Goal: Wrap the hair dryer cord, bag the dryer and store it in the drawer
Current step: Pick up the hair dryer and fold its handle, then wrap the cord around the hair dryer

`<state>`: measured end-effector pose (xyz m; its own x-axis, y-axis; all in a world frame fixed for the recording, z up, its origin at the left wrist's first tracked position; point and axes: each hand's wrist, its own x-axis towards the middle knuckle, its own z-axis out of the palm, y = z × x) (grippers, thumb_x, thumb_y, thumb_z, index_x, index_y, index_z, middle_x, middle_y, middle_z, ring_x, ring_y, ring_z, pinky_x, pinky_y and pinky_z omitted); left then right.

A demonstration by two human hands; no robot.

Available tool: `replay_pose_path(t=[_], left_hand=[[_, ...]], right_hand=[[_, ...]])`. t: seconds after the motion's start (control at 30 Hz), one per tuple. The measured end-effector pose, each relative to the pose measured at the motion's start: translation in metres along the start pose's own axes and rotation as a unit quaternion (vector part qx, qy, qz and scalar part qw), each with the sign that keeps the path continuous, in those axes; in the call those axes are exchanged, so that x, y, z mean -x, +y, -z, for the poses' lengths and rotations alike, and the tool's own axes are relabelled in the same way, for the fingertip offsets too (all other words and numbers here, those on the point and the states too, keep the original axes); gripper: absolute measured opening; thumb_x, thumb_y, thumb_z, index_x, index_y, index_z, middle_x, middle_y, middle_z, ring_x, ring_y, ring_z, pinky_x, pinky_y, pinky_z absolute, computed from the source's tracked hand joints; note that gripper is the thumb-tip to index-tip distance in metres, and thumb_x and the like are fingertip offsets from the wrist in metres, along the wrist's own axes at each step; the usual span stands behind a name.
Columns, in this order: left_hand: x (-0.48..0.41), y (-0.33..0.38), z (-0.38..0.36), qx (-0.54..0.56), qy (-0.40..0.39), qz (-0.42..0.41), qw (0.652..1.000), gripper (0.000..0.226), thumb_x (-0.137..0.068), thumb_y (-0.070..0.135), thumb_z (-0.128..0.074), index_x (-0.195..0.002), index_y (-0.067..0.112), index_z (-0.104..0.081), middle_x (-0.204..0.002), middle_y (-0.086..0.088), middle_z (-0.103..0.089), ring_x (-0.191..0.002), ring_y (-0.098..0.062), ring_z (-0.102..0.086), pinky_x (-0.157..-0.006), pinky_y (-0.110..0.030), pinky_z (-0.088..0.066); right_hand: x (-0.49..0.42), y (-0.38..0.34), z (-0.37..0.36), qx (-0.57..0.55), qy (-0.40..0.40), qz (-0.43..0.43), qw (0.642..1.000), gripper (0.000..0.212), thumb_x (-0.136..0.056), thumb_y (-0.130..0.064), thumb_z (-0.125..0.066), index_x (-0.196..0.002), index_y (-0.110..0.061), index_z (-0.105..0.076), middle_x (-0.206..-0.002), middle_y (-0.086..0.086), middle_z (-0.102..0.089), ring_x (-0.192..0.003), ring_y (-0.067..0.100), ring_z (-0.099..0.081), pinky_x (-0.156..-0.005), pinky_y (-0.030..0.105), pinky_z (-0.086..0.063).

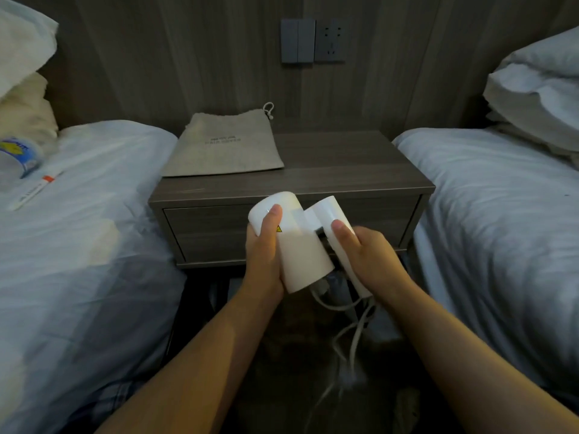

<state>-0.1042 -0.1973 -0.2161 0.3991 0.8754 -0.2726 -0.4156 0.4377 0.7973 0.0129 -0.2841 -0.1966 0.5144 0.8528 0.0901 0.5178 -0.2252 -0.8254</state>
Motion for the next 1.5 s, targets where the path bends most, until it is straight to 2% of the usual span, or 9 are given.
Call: replay_pose_path(t=[0.13,0.23,0.3,0.53,0.77,1.1,1.23,1.4,1.5], left_hand=[[0.0,0.02,-0.002,-0.224,-0.061,-0.151,0.961,0.051,-0.086,0.028,-0.063,-0.13,0.034,-0.037,-0.12,0.003,-0.049,-0.099,-0.011,-0.057,-0.068,-0.026,-0.055],[0.0,0.039,0.01,-0.525,-0.178,-0.289,0.78,0.072,-0.07,0.037,-0.075,-0.133,0.033,-0.04,-0.135,0.008,-0.041,-0.119,-0.006,-0.043,-0.093,-0.024,-0.048],[0.004,0.041,0.011,-0.629,-0.267,-0.228,0.693,0.073,-0.061,0.046,-0.077,-0.127,0.036,-0.047,-0.13,0.013,-0.046,-0.118,-0.005,-0.044,-0.099,-0.038,-0.044],[0.002,0.03,0.02,-0.729,-0.311,-0.118,0.598,0.084,-0.057,0.036,-0.084,-0.127,0.039,-0.037,-0.126,0.014,-0.045,-0.115,-0.009,-0.046,-0.096,-0.032,-0.042],[0.002,0.046,0.026,-0.664,-0.311,-0.116,0.67,0.067,-0.061,0.03,-0.084,-0.113,0.049,-0.045,-0.11,0.025,-0.051,-0.104,-0.001,-0.051,-0.085,-0.02,-0.043],[0.002,0.061,0.027,-0.565,-0.196,-0.169,0.783,0.064,-0.059,0.027,-0.086,-0.11,0.043,-0.052,-0.104,0.024,-0.056,-0.097,0.003,-0.052,-0.072,-0.014,-0.041],[-0.003,0.057,0.027,-0.571,-0.171,-0.145,0.79,0.061,-0.059,0.03,-0.086,-0.109,0.042,-0.053,-0.103,0.022,-0.056,-0.094,0.003,-0.052,-0.069,-0.015,-0.04],[-0.001,0.051,0.021,-0.466,-0.198,-0.079,0.859,0.047,-0.06,0.022,-0.085,-0.1,0.034,-0.063,-0.102,0.01,-0.065,-0.096,-0.008,-0.061,-0.073,-0.022,-0.048],[0.003,0.042,0.013,-0.384,-0.218,-0.016,0.897,0.052,-0.054,0.025,-0.084,-0.102,0.029,-0.064,-0.103,0.001,-0.068,-0.094,-0.015,-0.065,-0.072,-0.026,-0.052]], right_hand=[[-0.008,-0.003,0.029,0.046,0.001,0.04,0.998,0.046,-0.09,-0.048,-0.045,-0.069,-0.009,-0.056,-0.067,0.003,-0.055,-0.063,0.018,-0.051,-0.056,0.029,-0.036],[-0.009,0.0,0.048,0.123,-0.042,0.086,0.988,0.036,-0.085,-0.051,-0.051,-0.061,-0.024,-0.048,-0.063,-0.004,-0.053,-0.059,0.011,-0.05,-0.053,0.027,-0.035],[-0.008,0.005,0.052,0.188,-0.091,0.097,0.973,0.033,-0.081,-0.057,-0.052,-0.068,-0.026,-0.054,-0.069,-0.006,-0.057,-0.065,0.011,-0.054,-0.056,0.027,-0.039],[-0.003,0.005,0.04,0.264,-0.144,0.102,0.948,0.031,-0.079,-0.062,-0.053,-0.083,-0.03,-0.055,-0.074,-0.012,-0.054,-0.07,0.005,-0.051,-0.057,0.025,-0.038],[-0.025,0.028,0.079,-0.047,-0.031,0.02,0.998,0.024,-0.094,-0.028,-0.049,-0.081,-0.017,-0.067,-0.07,0.003,-0.06,-0.062,0.011,-0.052,-0.061,0.029,-0.044],[-0.026,0.044,0.071,-0.252,-0.246,-0.071,0.933,0.062,-0.086,-0.059,-0.035,-0.109,-0.009,-0.065,-0.102,0.012,-0.066,-0.074,0.015,-0.057,-0.062,0.026,-0.045],[-0.024,0.039,0.066,-0.223,-0.231,-0.01,0.947,0.036,-0.097,-0.022,-0.041,-0.074,-0.01,-0.065,-0.09,0.016,-0.067,-0.067,0.016,-0.055,-0.061,0.023,-0.046],[-0.026,0.04,0.054,-0.083,-0.053,0.011,0.995,0.046,-0.098,-0.037,-0.036,-0.067,-0.01,-0.059,-0.073,0.011,-0.072,-0.07,0.023,-0.064,-0.074,0.032,-0.051],[-0.024,0.036,0.041,-0.094,-0.051,0.001,0.994,0.052,-0.099,-0.037,-0.03,-0.076,-0.003,-0.061,-0.061,0.005,-0.067,-0.055,0.014,-0.062,-0.057,0.019,-0.049]])
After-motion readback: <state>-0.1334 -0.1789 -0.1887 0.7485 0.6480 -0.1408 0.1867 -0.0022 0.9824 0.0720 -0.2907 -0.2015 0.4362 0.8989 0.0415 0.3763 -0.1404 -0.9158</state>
